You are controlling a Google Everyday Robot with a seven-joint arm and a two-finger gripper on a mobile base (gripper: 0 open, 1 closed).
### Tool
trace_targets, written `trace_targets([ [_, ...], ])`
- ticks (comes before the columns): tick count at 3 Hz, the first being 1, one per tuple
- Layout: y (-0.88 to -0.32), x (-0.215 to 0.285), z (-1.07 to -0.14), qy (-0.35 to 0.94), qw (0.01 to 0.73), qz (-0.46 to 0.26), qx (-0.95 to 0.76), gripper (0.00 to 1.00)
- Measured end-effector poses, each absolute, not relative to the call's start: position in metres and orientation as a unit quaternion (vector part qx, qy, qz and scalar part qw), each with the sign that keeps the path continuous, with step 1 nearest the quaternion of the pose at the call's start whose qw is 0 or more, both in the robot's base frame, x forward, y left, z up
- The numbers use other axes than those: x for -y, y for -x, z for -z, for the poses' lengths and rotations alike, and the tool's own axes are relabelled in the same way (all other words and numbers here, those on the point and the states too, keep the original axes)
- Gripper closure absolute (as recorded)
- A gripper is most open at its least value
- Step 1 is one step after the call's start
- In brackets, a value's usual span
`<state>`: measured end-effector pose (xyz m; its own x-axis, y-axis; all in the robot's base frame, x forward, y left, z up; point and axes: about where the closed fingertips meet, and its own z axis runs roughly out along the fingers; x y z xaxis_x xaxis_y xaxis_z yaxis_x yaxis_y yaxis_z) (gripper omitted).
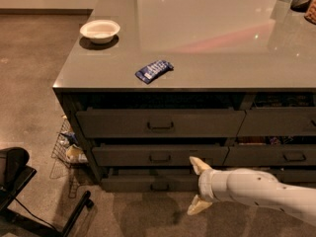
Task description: Open bottom drawer
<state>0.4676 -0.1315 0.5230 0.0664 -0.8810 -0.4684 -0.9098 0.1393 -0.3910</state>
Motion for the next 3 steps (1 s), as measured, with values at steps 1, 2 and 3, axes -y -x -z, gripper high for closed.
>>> trace_targets([
  [1,-0.510,0.146,-0.455,0.657,0.359,-0.012,-0.663,0.00],
  [2,-0.524,0.148,-0.405,0.659,0.359,-0.030,-0.660,0.00],
  [3,-0.528,0.155,-0.371,0.663,0.333,-0.026,-0.670,0.00],
])
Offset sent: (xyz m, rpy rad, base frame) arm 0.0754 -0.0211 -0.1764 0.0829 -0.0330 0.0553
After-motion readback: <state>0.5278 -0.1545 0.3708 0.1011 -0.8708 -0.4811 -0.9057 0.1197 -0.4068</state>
